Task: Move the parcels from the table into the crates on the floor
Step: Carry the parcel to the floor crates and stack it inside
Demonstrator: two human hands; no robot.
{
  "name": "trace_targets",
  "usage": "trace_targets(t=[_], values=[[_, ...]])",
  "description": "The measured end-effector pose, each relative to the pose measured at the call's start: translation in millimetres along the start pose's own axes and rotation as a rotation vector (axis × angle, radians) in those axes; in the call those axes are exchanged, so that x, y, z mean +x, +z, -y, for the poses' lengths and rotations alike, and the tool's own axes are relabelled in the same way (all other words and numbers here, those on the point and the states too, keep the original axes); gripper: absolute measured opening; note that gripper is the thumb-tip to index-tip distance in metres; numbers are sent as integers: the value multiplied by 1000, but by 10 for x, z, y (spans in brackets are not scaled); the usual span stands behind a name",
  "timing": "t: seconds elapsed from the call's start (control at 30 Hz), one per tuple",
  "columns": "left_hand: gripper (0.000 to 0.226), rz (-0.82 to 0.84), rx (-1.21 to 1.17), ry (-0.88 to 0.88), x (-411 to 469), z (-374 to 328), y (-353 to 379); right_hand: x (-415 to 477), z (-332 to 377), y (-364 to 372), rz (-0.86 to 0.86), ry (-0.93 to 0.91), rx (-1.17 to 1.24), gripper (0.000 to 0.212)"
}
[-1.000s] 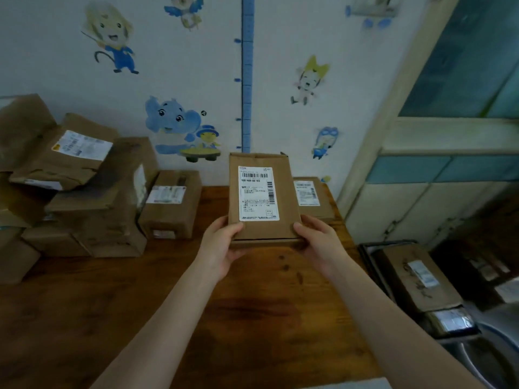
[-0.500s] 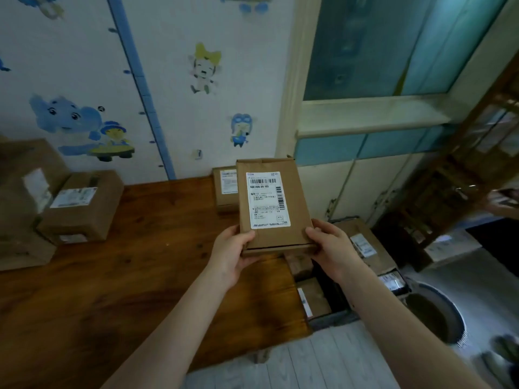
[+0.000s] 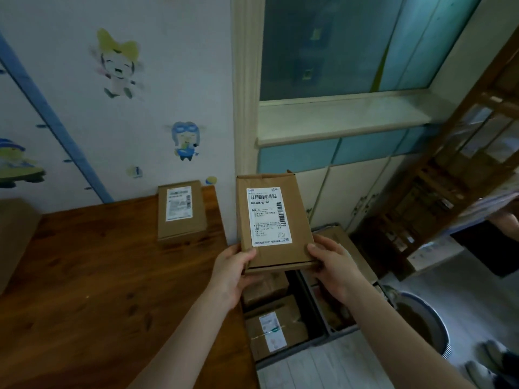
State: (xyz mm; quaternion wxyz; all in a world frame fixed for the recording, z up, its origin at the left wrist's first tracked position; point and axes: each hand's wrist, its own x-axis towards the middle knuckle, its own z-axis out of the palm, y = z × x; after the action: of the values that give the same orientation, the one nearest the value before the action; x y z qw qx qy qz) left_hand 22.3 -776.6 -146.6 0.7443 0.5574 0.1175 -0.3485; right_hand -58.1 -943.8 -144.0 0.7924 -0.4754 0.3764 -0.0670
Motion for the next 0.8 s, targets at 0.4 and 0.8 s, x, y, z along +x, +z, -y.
trace_targets(t=[0.4,0.8], values=[[43,17,28,-103,890,-24,642,1072,484,-397,-26,58,-24,27],[21,-230,-191,-180,1833,830,1276,2286,364,-1244,32,255,-93,33]])
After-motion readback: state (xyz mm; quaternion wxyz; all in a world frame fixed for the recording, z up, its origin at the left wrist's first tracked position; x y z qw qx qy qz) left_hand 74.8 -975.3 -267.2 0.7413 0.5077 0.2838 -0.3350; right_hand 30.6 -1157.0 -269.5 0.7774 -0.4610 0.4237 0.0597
